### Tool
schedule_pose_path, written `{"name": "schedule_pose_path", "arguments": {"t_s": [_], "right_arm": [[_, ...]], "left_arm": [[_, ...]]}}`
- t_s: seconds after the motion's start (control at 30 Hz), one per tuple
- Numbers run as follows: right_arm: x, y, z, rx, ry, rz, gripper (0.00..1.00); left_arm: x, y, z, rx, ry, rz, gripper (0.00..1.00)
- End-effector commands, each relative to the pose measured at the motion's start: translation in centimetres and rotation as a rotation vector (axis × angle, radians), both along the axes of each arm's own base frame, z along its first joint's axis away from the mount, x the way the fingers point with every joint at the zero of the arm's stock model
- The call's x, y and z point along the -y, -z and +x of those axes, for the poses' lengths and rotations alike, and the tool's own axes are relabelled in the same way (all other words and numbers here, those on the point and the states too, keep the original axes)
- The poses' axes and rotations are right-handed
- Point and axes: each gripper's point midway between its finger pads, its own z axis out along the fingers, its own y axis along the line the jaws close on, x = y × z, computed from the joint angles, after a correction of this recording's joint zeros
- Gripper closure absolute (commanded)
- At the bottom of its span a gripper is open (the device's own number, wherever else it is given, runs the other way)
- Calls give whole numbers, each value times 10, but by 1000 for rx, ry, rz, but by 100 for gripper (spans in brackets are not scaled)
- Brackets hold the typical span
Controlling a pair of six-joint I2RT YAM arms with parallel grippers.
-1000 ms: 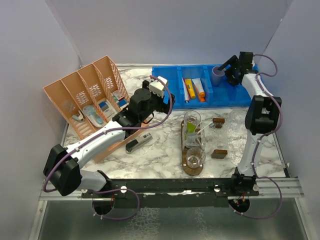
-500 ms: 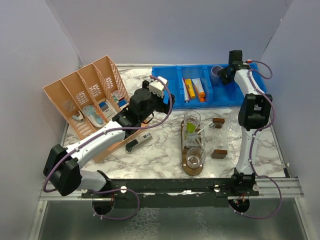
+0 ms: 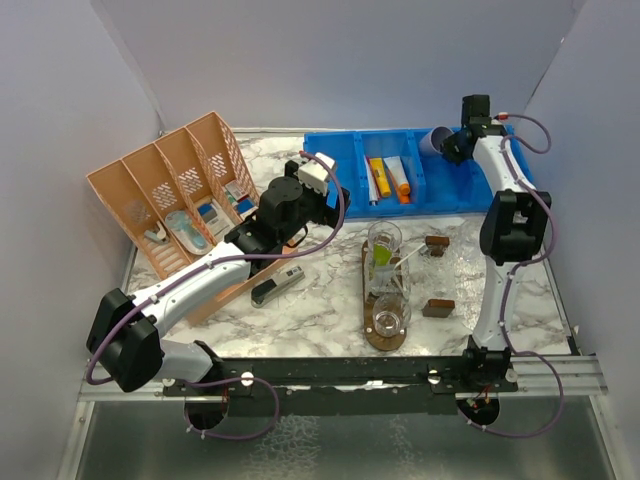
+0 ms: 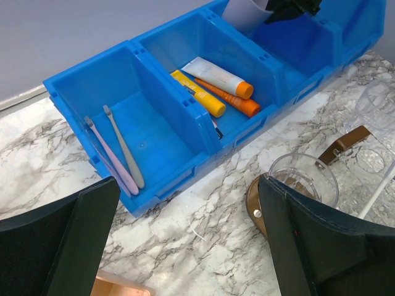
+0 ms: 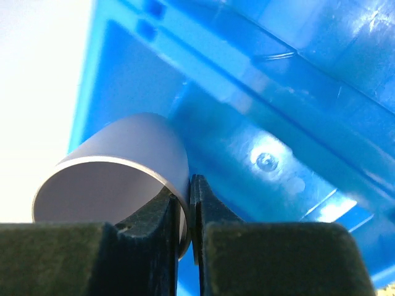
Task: Prepare toiletry sets of a toothbrush and toothpaste on the tray
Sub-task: Pick up the cup from the storage box.
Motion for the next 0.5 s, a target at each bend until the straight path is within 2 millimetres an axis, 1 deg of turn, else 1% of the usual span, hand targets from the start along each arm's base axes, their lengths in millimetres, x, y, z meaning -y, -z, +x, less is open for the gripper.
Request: {"name": "schedule_pose_path", "arguments": {"t_s": [0.0,0.13,0.23,0.27,0.3,0.33,0.4,0.47], "right_arm": [[5,-97,-10,179,-5,-61,99],[2,-128,-32,239,-38,-73,99],[-1,-154,-58,307,-77,-93,99],[-2,-167,-67,357,-106,-115,99],[-4,-173,-77,386,-149,-148,99],[-7,-187,-89,432,-179,-165,99],[-5,-201,-117,478,-218,-233,99],[3,-206,-149,489,-202,-290,99]], "left_arm": [[5,-15,2,21,17,-35,2],[6,-16,2,22,20,-40,2],[5,-17,1,22,18,-40,2],[5,-18,1,23,17,-41,2],[5,-18,1,24,17,-41,2],[4,-19,1,27,16,-43,2],[4,-20,1,29,17,-44,2],[4,-21,0,28,19,-46,2]]}}
